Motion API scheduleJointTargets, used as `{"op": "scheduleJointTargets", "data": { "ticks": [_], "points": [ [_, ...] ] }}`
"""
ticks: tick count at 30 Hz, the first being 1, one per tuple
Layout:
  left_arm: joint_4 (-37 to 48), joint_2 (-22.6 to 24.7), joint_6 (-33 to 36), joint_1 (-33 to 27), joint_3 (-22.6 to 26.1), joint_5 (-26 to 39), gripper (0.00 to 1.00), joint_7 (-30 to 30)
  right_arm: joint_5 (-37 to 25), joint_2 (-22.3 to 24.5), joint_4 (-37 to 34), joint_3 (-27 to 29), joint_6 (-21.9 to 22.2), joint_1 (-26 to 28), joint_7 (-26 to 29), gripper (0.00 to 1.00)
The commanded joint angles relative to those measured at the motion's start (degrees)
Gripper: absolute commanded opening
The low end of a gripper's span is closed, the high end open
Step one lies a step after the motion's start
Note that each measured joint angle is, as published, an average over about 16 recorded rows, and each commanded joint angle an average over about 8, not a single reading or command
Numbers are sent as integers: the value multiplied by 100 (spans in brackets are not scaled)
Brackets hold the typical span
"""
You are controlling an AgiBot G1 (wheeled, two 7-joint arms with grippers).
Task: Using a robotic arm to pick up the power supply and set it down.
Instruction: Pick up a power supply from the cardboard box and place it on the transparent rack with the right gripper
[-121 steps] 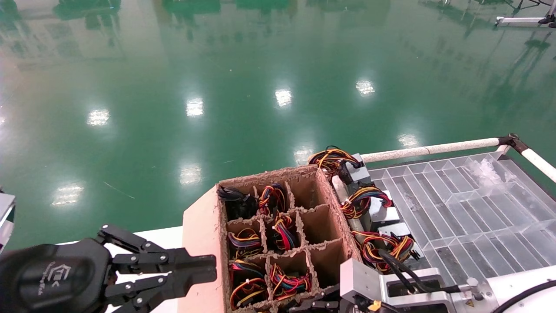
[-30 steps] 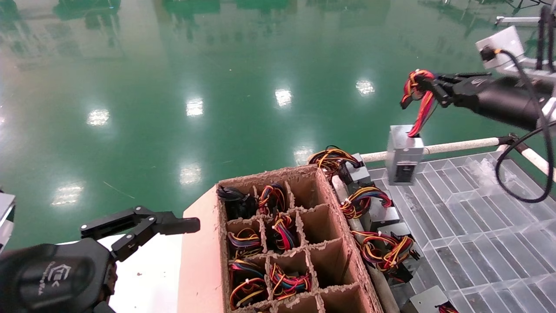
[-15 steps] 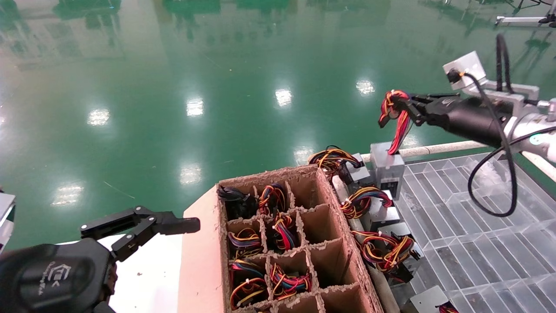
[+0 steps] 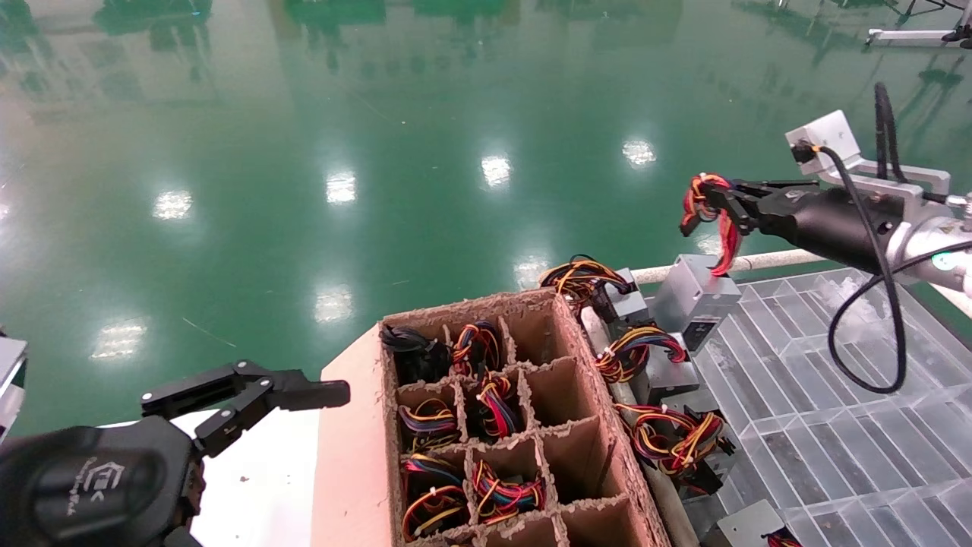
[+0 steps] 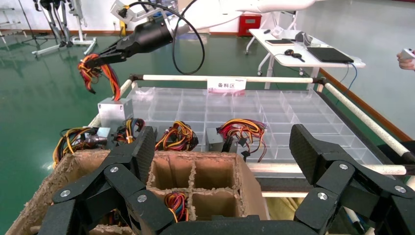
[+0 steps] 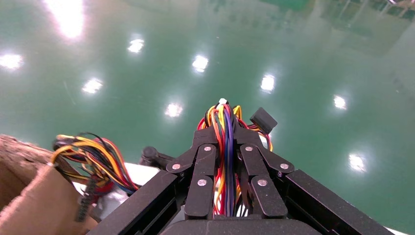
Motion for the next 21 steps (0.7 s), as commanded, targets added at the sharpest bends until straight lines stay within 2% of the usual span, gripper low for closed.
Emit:
{"op": "scheduleJointTargets", "data": {
  "ticks": [1,21],
  "points": [
    [0,0,0,0,0,0,100,0,0,35,7,0,45,-11,-6,0],
    [0,-1,-1,-1,2,-1,100,1,-24,216,48,-17,118,11,-97,0]
  ]
}}
